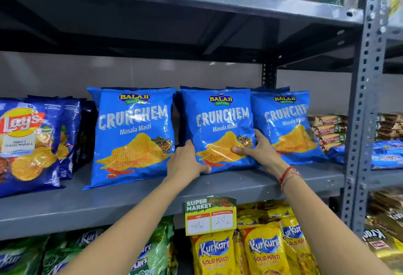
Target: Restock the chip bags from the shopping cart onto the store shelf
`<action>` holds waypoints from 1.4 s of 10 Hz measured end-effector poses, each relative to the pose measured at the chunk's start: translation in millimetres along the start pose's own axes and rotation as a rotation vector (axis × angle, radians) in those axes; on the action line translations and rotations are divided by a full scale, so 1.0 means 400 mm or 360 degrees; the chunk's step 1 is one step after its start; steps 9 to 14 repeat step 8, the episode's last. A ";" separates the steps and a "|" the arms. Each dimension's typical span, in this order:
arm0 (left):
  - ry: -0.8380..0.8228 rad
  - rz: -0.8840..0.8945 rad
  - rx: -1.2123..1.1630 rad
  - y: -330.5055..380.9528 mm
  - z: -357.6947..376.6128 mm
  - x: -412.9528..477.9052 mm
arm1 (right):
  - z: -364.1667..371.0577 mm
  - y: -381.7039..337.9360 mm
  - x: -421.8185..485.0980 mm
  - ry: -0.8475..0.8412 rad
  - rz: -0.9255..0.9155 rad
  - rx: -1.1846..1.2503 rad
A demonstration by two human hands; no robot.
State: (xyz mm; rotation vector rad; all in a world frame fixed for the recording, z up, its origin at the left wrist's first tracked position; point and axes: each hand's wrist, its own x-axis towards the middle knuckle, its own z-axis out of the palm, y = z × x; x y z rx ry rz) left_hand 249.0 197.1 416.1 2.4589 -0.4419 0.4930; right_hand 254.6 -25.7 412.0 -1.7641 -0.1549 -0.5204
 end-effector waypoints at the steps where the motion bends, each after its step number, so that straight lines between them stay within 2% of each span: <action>1: 0.0060 0.0021 0.0010 -0.002 0.006 -0.006 | -0.001 0.007 -0.002 0.0037 -0.0009 -0.0093; 2: 0.0158 0.0060 0.0101 -0.005 0.009 -0.017 | -0.003 0.011 -0.012 0.0044 0.0000 -0.0140; 4: 0.0352 0.0143 0.0359 -0.011 0.003 -0.039 | -0.003 0.014 -0.034 0.0303 -0.0065 -0.0431; 5: 0.0489 0.0260 0.0348 -0.026 -0.014 -0.054 | -0.002 -0.020 -0.068 0.0492 -0.0214 -0.0484; 6: 0.0654 0.0357 0.0400 -0.035 -0.052 -0.066 | -0.005 -0.098 -0.117 0.0718 -0.0433 -0.0448; 8: 0.1015 0.0446 0.0385 -0.044 -0.149 -0.029 | -0.017 -0.313 -0.264 0.0853 -0.1068 -0.0024; 14: 0.1015 0.0446 0.0385 -0.044 -0.149 -0.029 | -0.017 -0.313 -0.264 0.0853 -0.1068 -0.0024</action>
